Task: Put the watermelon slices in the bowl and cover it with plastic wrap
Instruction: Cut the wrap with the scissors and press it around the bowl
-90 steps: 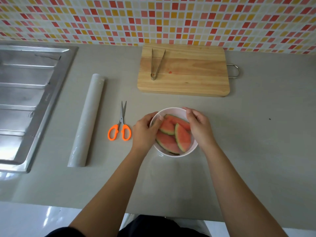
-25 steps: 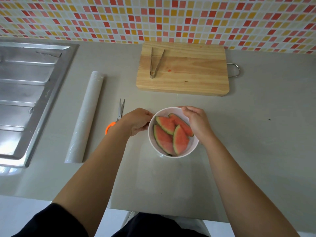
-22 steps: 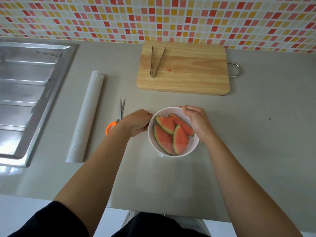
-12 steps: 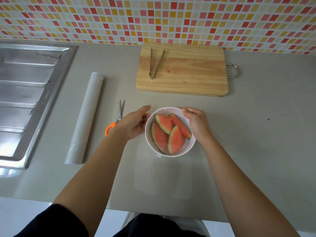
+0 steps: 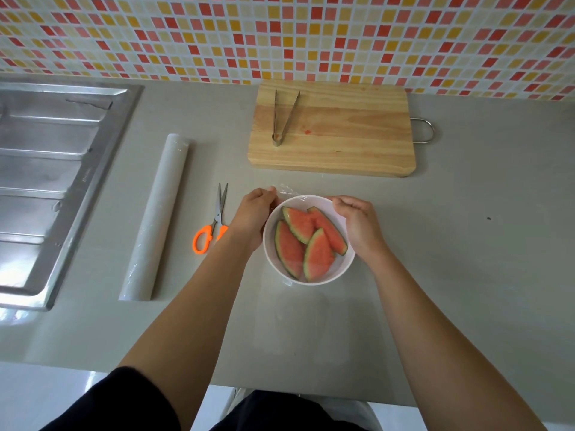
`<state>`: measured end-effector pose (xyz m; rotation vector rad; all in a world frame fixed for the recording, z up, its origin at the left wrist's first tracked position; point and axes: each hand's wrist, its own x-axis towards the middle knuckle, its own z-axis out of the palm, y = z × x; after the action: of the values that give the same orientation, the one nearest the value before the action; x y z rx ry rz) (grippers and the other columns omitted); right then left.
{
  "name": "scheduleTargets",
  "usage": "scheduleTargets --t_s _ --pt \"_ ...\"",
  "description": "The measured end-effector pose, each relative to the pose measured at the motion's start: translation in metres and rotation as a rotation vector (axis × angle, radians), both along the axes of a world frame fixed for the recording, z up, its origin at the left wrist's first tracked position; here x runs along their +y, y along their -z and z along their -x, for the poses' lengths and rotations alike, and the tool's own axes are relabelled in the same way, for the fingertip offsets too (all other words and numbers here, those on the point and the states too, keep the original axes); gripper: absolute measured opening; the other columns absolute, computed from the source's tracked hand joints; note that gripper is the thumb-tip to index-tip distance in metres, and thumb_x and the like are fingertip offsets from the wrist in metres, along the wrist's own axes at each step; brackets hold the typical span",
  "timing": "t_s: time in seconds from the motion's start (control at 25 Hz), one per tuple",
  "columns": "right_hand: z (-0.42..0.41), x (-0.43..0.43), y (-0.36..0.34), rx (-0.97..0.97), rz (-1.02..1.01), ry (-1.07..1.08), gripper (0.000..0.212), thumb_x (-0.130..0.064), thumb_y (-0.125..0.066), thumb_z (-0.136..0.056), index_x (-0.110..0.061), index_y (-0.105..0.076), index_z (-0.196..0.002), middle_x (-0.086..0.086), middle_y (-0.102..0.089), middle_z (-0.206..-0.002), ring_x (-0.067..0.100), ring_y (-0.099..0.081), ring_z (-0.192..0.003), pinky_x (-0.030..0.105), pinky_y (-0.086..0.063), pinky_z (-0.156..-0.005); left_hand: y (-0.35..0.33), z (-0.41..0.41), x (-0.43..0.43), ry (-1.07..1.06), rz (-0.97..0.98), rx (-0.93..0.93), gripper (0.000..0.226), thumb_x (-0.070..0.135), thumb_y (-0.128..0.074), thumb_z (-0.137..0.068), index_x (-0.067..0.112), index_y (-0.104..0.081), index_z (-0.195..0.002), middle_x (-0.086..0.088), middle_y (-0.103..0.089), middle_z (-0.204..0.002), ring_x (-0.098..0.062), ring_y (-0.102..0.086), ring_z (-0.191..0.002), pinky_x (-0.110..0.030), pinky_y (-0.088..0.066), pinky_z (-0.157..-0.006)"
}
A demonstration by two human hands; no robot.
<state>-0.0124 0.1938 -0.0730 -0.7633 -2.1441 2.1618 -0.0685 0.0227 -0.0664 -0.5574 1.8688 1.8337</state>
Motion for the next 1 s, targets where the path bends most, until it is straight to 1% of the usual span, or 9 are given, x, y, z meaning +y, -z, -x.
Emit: scheduleTargets --t_s 0.12,0.2,0.32,0.44,0.52,0.64,0.76,0.88,1.0 --pt "-0.001 -0.001 0.004 0.003 -0.026 0.005 0.021 -0.009 -0.057 -0.084 -0.012 -0.072 -0.071 0.024 -0.069 -0.096 0.016 -0.06 -0.08 0.029 -0.044 -0.079 0.003 0.0 0.002 0.007 -0.015 -0.039 0.025 0.02 -0.046 -0.098 0.006 -0.058 -0.081 -0.005 -0.06 -0.072 -0.019 -0.057 -0.066 -0.025 -0.049 -0.061" --pt "-0.001 -0.001 0.007 0.0 -0.066 0.012 0.016 -0.014 -0.057 -0.082 -0.003 -0.067 -0.079 0.031 -0.062 -0.098 0.025 -0.057 -0.072 0.029 -0.042 -0.073 0.005 0.0 0.005 0.004 0.037 -0.039 0.019 0.016 -0.051 -0.094 0.004 -0.058 -0.08 -0.006 -0.058 -0.073 -0.021 -0.055 -0.068 -0.023 -0.048 -0.06" --pt "-0.002 -0.002 0.01 -0.012 -0.026 0.012 0.023 -0.028 -0.055 -0.074 -0.013 -0.072 -0.074 0.015 -0.072 -0.082 0.013 -0.059 -0.075 0.031 -0.045 -0.076 0.003 0.001 0.005 -0.017 0.117 -0.061 0.018 0.01 -0.058 -0.088 0.014 -0.054 -0.071 -0.002 -0.056 -0.071 -0.02 -0.053 -0.067 -0.03 -0.048 -0.068" --pt "0.006 0.004 0.009 -0.125 0.007 -0.134 0.041 -0.052 -0.045 -0.073 -0.023 -0.074 -0.075 0.006 -0.072 -0.094 0.024 -0.065 -0.095 0.042 -0.047 -0.093 0.003 -0.001 0.002 0.011 0.073 -0.088 0.012 0.004 -0.055 -0.086 0.005 -0.056 -0.074 -0.009 -0.056 -0.075 -0.025 -0.052 -0.063 -0.028 -0.046 -0.062" --pt "0.017 0.01 0.003 -0.234 -0.036 -0.287 0.056 -0.066 -0.037 -0.071 -0.025 -0.075 -0.079 0.004 -0.073 -0.095 0.024 -0.065 -0.096 0.042 -0.045 -0.094 0.0 -0.003 0.002 -0.039 -0.037 -0.149 0.013 0.012 -0.052 -0.088 0.004 -0.057 -0.078 -0.011 -0.056 -0.076 -0.024 -0.052 -0.065 -0.029 -0.044 -0.065" --pt "0.037 0.008 -0.01 -0.383 -0.137 -0.487 0.068 -0.077 -0.032 -0.068 -0.022 -0.069 -0.086 -0.002 -0.067 -0.094 0.018 -0.06 -0.089 0.036 -0.043 -0.085 -0.005 0.004 -0.001 -0.129 -0.277 -0.28 0.032 0.032 -0.047 -0.093 0.008 -0.057 -0.074 -0.003 -0.061 -0.056 -0.019 -0.059 -0.051 -0.03 -0.046 -0.064" --pt "0.053 0.0 -0.023 -0.45 -0.123 -0.603 0.038 -0.06 -0.041 -0.082 -0.027 -0.06 -0.077 -0.008 -0.06 -0.082 0.011 -0.056 -0.076 0.034 -0.04 -0.083 -0.011 0.008 0.001 0.02 -0.269 -0.162 0.012 0.014 -0.059 -0.088 0.006 -0.055 -0.096 -0.006 -0.061 -0.072 -0.02 -0.056 -0.063 -0.028 -0.048 -0.063" --pt "0.059 -0.005 -0.028 -0.486 -0.089 -0.567 0.029 -0.04 -0.057 -0.08 -0.021 -0.062 -0.059 -0.008 -0.063 -0.058 0.012 -0.058 -0.056 0.031 -0.043 -0.067 -0.011 0.007 0.004 -0.054 -0.257 -0.079 0.029 -0.001 -0.061 -0.085 0.009 -0.046 -0.108 -0.008 -0.062 -0.078 -0.015 -0.061 -0.058 -0.023 -0.052 -0.056" --pt "0.058 -0.007 -0.026 -0.429 -0.156 -0.448 0.017 -0.031 -0.067 -0.071 -0.018 -0.066 -0.06 -0.004 -0.064 -0.06 0.016 -0.058 -0.059 0.026 -0.044 -0.06 -0.01 0.005 0.008 -0.06 -0.199 -0.047 0.03 0.004 -0.063 -0.086 0.012 -0.047 -0.111 -0.009 -0.062 -0.09 -0.018 -0.063 -0.069 -0.026 -0.052 -0.06"
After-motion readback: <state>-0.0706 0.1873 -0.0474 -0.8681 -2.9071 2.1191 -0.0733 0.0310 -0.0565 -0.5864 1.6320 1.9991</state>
